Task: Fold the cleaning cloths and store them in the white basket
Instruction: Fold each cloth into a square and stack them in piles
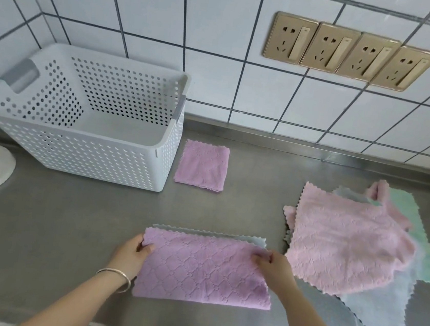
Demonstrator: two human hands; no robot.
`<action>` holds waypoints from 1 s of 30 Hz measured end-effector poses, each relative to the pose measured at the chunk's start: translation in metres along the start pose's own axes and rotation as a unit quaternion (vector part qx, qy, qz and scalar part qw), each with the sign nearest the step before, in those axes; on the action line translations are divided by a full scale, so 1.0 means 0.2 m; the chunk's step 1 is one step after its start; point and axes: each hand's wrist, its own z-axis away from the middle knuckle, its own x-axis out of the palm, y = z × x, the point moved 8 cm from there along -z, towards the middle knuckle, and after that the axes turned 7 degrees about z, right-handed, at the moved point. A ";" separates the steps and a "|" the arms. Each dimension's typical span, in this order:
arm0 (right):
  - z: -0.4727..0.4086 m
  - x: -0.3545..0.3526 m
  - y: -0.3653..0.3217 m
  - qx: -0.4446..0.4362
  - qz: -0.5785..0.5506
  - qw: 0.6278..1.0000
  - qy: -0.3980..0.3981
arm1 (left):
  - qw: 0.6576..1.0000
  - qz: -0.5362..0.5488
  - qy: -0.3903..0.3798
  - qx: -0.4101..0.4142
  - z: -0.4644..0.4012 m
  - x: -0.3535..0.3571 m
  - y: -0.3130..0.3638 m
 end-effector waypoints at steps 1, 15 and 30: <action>-0.01 0.00 -0.01 0.002 0.004 1.000 0.014 | 1.000 -0.009 0.011 -0.006 -0.02 0.00 0.00; -0.11 0.01 -0.01 0.023 0.067 0.995 0.072 | 0.977 -0.172 0.121 -0.031 -0.08 0.04 0.05; 0.05 0.00 0.09 0.066 0.064 0.987 0.134 | 0.902 -0.327 0.139 0.247 0.07 0.24 0.28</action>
